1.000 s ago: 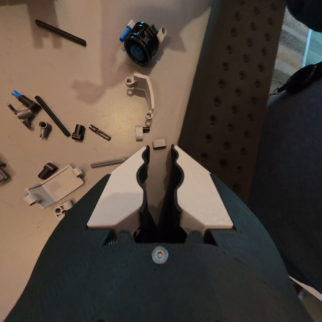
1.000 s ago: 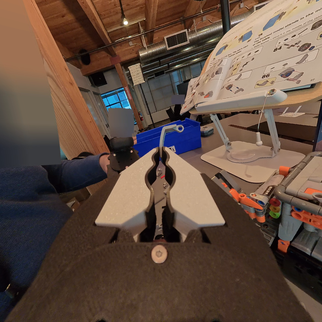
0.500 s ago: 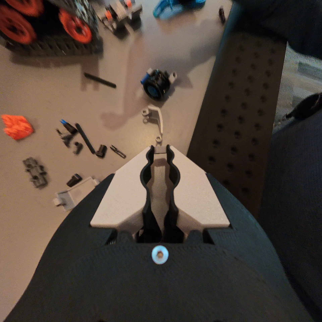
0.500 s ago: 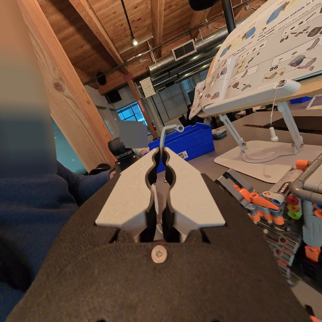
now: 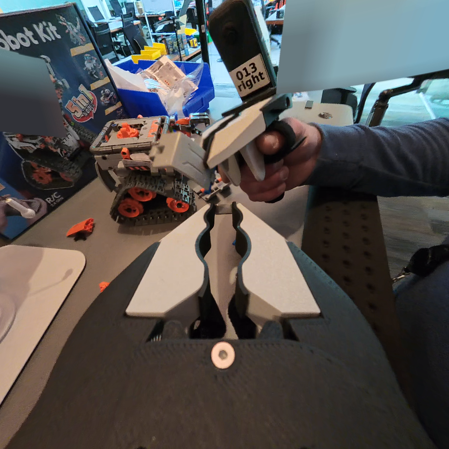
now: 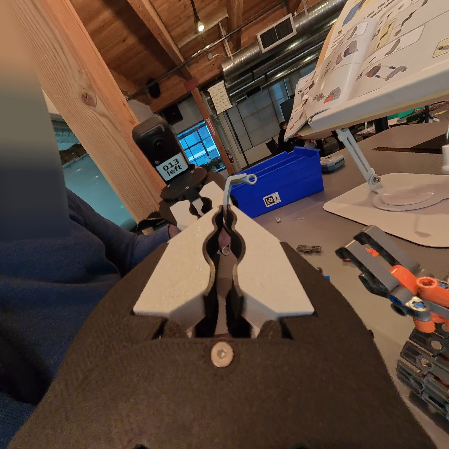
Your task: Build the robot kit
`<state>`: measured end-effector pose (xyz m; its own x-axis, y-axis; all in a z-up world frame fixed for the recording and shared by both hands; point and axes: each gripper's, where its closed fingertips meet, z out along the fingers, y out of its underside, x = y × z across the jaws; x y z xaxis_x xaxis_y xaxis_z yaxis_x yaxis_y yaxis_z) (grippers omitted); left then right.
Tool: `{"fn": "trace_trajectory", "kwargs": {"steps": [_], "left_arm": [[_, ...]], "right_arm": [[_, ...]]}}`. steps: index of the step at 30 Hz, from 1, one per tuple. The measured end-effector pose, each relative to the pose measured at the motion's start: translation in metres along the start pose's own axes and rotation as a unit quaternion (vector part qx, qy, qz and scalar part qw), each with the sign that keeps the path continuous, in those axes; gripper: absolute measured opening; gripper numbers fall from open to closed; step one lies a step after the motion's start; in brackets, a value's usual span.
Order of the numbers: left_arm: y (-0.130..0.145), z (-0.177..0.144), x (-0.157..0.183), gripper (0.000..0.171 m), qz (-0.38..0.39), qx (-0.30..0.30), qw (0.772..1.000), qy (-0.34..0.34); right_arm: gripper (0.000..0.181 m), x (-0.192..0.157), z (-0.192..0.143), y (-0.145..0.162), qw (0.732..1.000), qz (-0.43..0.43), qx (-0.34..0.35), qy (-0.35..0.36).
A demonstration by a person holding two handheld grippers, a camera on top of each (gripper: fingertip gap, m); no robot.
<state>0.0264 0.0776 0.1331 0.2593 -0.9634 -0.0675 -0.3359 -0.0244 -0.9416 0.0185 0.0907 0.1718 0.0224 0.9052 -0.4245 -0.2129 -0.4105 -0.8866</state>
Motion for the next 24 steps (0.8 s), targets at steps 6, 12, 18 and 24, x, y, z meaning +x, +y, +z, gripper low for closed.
{"fn": "trace_trajectory", "kwargs": {"steps": [6, 12, 18, 24], "left_arm": [[-0.009, -0.005, -0.006, 0.011, -0.042, 0.042, 0.998, 0.021], [-0.009, -0.013, -0.009, 0.011, -0.062, 0.072, 0.995, 0.032], [-0.010, -0.016, -0.010, 0.011, -0.095, 0.104, 0.988, 0.059], [0.015, -0.005, -0.014, 0.011, -0.054, 0.036, 0.997, 0.029]], "right_arm": [[0.000, 0.004, -0.001, 0.005, 1.000, -0.017, -0.020, 0.014], [0.000, 0.006, 0.002, 0.010, 0.999, -0.030, -0.040, 0.021], [0.000, 0.007, 0.006, 0.010, 0.999, -0.030, -0.042, 0.017], [0.000, 0.014, 0.003, 0.013, 0.997, -0.035, -0.052, 0.040]]}}
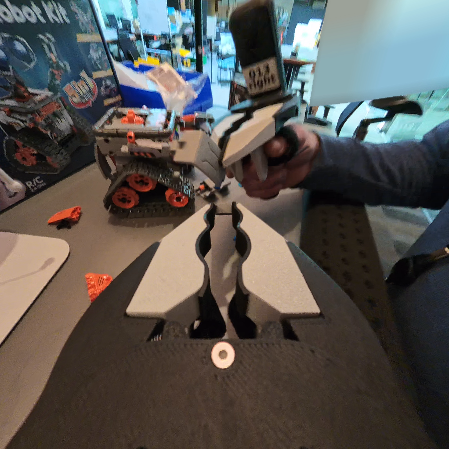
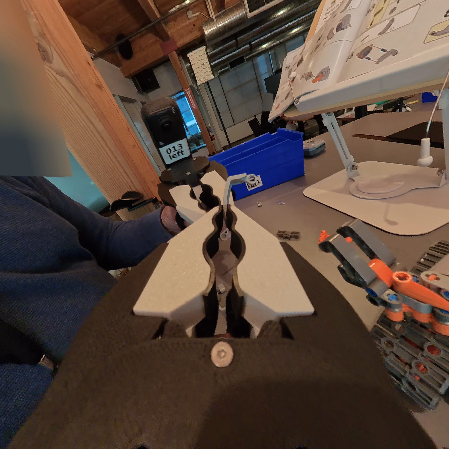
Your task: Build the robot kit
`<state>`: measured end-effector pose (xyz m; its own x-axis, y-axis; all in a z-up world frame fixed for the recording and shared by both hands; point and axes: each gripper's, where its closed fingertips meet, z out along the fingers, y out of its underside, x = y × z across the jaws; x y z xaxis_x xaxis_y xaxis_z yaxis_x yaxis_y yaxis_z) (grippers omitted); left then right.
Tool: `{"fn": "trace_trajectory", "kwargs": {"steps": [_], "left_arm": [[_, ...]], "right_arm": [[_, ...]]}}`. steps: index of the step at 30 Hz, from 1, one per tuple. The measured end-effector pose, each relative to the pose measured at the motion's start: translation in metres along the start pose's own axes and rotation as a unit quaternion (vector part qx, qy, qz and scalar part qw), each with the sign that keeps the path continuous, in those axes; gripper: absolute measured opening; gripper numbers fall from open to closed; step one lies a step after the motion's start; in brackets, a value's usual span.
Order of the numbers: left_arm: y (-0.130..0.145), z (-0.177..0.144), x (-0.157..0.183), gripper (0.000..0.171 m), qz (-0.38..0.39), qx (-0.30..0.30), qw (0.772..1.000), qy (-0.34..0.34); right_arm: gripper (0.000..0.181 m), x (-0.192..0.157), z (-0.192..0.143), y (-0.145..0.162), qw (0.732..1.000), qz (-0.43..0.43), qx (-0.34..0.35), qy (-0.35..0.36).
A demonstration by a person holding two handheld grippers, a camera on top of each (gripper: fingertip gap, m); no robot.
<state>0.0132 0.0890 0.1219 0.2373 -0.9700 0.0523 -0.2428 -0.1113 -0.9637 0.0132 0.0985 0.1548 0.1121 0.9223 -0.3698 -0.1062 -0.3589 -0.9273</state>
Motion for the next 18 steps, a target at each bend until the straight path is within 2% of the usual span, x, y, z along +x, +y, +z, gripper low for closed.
{"fn": "trace_trajectory", "kwargs": {"steps": [5, 8, 14, 18], "left_arm": [[0.054, 0.012, 0.002, 0.012, 0.026, -0.144, 0.989, 0.006], [0.078, 0.017, 0.006, 0.012, 0.027, -0.201, 0.979, 0.020], [0.109, 0.022, 0.006, 0.017, 0.028, -0.268, 0.963, 0.027], [0.112, 0.021, 0.005, 0.023, 0.031, -0.276, 0.960, 0.023]], "right_arm": [[0.000, 0.011, -0.001, 0.014, 0.999, 0.012, -0.040, 0.023], [0.000, 0.015, -0.001, 0.020, 0.998, 0.010, -0.056, 0.034], [0.000, 0.018, -0.003, 0.022, 0.997, 0.019, -0.058, 0.042], [0.000, 0.020, -0.004, 0.023, 0.997, 0.015, -0.062, 0.048]]}}
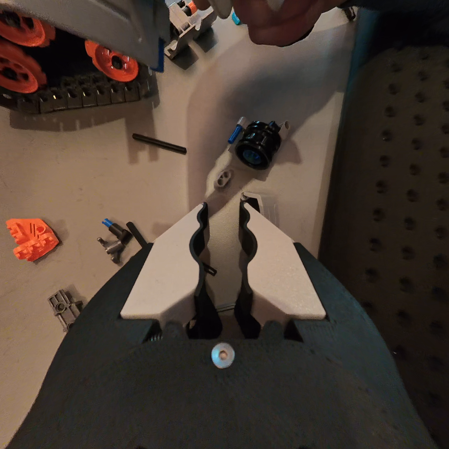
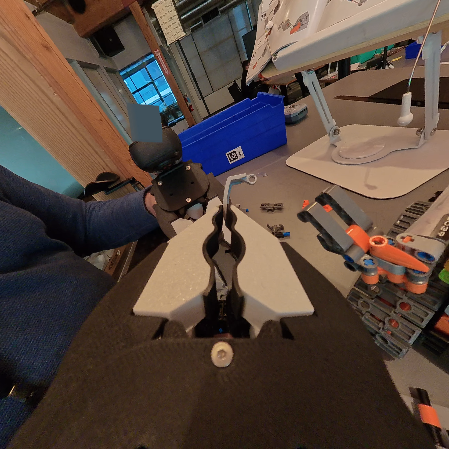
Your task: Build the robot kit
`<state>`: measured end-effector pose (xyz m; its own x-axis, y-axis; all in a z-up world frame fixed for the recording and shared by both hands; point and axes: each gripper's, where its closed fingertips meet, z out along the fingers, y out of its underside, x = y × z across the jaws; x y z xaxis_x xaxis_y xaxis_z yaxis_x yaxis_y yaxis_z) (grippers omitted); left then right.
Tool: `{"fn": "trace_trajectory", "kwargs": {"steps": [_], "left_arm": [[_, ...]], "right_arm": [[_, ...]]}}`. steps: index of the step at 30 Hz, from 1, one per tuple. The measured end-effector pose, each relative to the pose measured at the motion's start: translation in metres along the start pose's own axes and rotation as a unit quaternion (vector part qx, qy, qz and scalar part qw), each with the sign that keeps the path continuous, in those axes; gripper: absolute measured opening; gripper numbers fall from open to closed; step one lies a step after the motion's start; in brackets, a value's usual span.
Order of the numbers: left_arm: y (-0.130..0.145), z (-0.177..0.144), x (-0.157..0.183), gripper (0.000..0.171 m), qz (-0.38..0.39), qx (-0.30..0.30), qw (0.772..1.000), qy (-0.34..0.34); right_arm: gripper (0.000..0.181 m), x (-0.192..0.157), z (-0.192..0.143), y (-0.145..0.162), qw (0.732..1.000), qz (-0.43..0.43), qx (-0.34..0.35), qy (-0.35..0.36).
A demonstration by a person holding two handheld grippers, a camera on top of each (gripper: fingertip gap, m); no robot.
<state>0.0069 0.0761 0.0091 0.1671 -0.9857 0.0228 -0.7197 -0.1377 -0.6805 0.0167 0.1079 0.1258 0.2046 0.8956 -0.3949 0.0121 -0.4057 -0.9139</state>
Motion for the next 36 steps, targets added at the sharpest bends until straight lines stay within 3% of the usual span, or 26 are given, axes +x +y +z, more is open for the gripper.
{"fn": "trace_trajectory", "kwargs": {"steps": [11, 18, 23, 26, 32, 36], "left_arm": [[-0.015, 0.004, 0.001, 0.023, 0.024, -0.003, 1.000, 0.012], [-0.017, 0.015, 0.003, 0.023, 0.010, -0.009, 1.000, 0.009], [-0.024, -0.015, -0.021, 0.033, -0.028, 0.048, 0.998, -0.013], [-0.037, -0.032, -0.026, 0.042, 0.006, 0.078, 0.997, -0.019], [-0.035, -0.018, -0.021, 0.033, 0.039, 0.049, 0.997, 0.032], [-0.040, -0.021, -0.023, 0.030, 0.017, 0.083, 0.995, 0.060]], "right_arm": [[0.000, 0.004, -0.006, 0.003, 1.000, 0.004, -0.008, 0.012], [0.000, 0.012, -0.007, 0.034, 0.996, 0.028, -0.086, 0.023], [0.000, 0.009, 0.000, 0.051, 0.990, 0.036, -0.135, 0.016], [0.000, 0.012, 0.001, 0.058, 0.986, 0.027, -0.162, 0.026], [0.000, 0.005, 0.008, 0.073, 0.975, -0.004, -0.224, 0.013], [0.000, 0.008, 0.006, 0.068, 0.976, -0.015, -0.216, 0.017]]}}
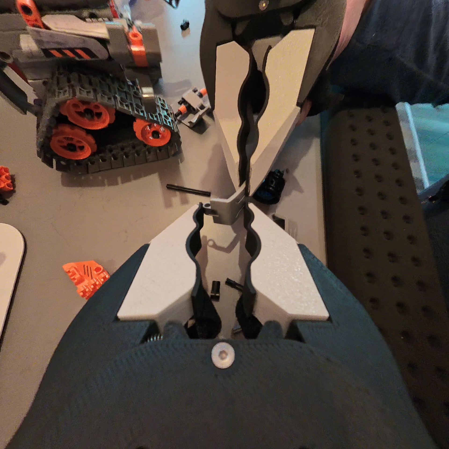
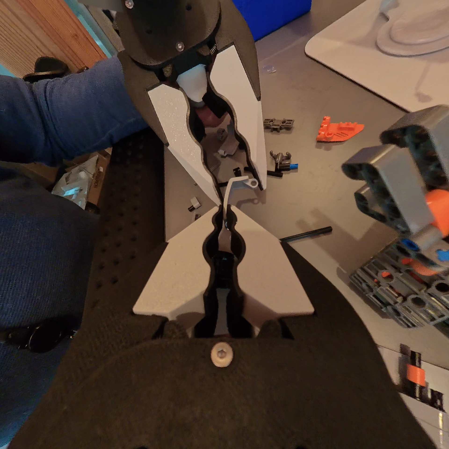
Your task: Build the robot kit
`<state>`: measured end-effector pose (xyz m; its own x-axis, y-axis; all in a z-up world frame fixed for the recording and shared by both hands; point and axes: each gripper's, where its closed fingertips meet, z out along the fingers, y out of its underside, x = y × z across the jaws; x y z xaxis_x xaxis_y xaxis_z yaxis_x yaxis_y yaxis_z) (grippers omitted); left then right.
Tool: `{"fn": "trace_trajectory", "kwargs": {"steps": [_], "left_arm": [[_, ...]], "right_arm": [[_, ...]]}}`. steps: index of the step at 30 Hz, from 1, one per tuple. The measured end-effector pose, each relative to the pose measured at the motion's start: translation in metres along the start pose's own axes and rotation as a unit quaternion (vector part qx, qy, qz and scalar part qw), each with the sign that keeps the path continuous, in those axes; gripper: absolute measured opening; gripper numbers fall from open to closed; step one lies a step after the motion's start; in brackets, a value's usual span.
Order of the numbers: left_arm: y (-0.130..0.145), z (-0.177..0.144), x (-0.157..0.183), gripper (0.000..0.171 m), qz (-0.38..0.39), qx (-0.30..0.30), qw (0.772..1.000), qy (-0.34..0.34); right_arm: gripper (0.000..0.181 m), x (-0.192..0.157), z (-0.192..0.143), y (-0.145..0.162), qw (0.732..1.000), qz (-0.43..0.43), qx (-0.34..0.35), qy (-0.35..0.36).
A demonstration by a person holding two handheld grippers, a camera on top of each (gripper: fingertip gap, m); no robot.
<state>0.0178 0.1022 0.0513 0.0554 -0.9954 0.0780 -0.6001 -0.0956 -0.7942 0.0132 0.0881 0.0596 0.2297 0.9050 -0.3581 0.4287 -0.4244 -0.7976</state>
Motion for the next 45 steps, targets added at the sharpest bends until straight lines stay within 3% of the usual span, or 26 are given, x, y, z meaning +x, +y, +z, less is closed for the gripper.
{"fn": "trace_trajectory", "kwargs": {"steps": [6, 12, 41, 45], "left_arm": [[-0.008, -0.002, 0.001, 0.027, -0.017, 0.043, 0.999, 0.017], [0.005, 0.004, -0.001, 0.026, -0.012, 0.020, 1.000, 0.010], [0.032, 0.019, -0.002, 0.027, 0.034, -0.061, 0.998, -0.009], [0.032, 0.019, -0.003, 0.027, 0.042, -0.066, 0.997, -0.020]], "right_arm": [[0.005, 0.005, -0.013, 0.002, 1.000, -0.017, 0.000, 0.013], [0.005, 0.012, -0.007, 0.017, 0.998, -0.039, -0.041, 0.036], [0.002, 0.009, 0.008, 0.028, 0.978, -0.123, -0.145, 0.082], [0.002, 0.009, 0.008, 0.028, 0.984, -0.101, -0.127, 0.076]]}}
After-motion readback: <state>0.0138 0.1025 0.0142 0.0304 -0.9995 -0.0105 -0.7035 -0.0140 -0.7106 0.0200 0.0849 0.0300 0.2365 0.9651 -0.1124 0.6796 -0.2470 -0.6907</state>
